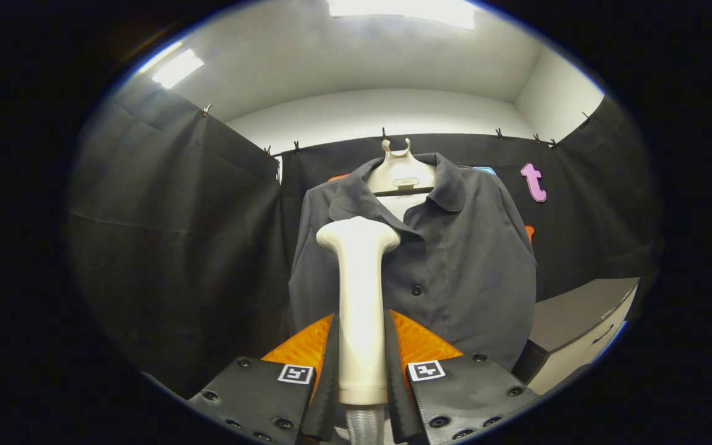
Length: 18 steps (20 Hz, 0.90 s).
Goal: Iron the clothes twice with a garment steamer, once on the left side and once on the right side.
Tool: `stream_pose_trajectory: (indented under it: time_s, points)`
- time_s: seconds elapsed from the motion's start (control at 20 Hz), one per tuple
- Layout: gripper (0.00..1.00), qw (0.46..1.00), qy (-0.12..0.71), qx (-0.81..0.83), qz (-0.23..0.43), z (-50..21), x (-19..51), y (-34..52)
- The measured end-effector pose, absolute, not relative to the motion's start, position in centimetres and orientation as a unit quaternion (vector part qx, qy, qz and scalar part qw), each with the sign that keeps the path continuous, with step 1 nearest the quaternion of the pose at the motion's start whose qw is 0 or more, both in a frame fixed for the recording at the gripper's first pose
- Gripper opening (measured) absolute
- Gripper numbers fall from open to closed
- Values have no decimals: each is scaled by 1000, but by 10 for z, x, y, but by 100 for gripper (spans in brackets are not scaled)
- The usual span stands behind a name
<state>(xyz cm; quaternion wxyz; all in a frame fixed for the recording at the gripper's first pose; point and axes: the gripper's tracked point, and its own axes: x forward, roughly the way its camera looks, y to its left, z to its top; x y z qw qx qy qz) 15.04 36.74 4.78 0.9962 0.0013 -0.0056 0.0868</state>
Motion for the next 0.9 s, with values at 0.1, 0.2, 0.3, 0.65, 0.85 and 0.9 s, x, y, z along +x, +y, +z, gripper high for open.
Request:
stream_pose_trajectory:
  time_s: [0.1, 0.2, 0.3, 0.65, 0.85, 0.9]
  points:
    - [42, 996, -3, -5, 87, 44, 159, 372]
    - [42, 996, 3, -7, 89, 37, 160, 376]
    - [42, 996, 10, -8, 89, 30, 163, 377]
    - [42, 996, 21, -18, 88, 5, 156, 374]
    - [42, 996, 41, -18, 76, -20, 141, 365]
    - [42, 996, 47, -17, 77, -28, 139, 365]
